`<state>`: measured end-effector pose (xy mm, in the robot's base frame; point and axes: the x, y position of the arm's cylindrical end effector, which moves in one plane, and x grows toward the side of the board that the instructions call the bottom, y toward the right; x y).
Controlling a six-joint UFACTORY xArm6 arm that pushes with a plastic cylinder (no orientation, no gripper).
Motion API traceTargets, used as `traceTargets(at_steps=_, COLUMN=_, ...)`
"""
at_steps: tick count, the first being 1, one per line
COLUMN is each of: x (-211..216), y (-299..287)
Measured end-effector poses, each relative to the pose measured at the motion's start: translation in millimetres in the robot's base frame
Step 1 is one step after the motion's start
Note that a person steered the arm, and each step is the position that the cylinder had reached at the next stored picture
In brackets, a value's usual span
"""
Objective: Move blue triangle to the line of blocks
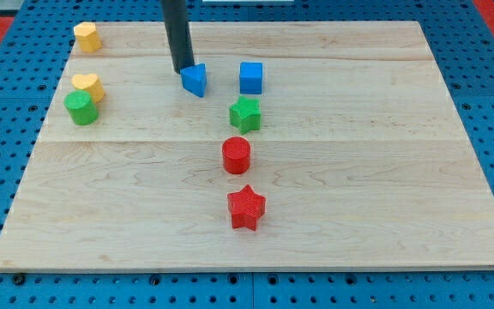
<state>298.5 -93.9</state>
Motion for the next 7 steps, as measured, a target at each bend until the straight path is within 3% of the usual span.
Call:
traceTargets(at_steps=1, x=14, y=-27)
traceTargets(at_steps=2, x=80, y=-10)
traceTargets(at_steps=3, x=59, y=-1)
traceTargets(at_steps=4, x=7, y=12)
traceTargets(at_steps=5, x=-10, y=40)
traceTargets(at_steps=7, x=-34, y=20)
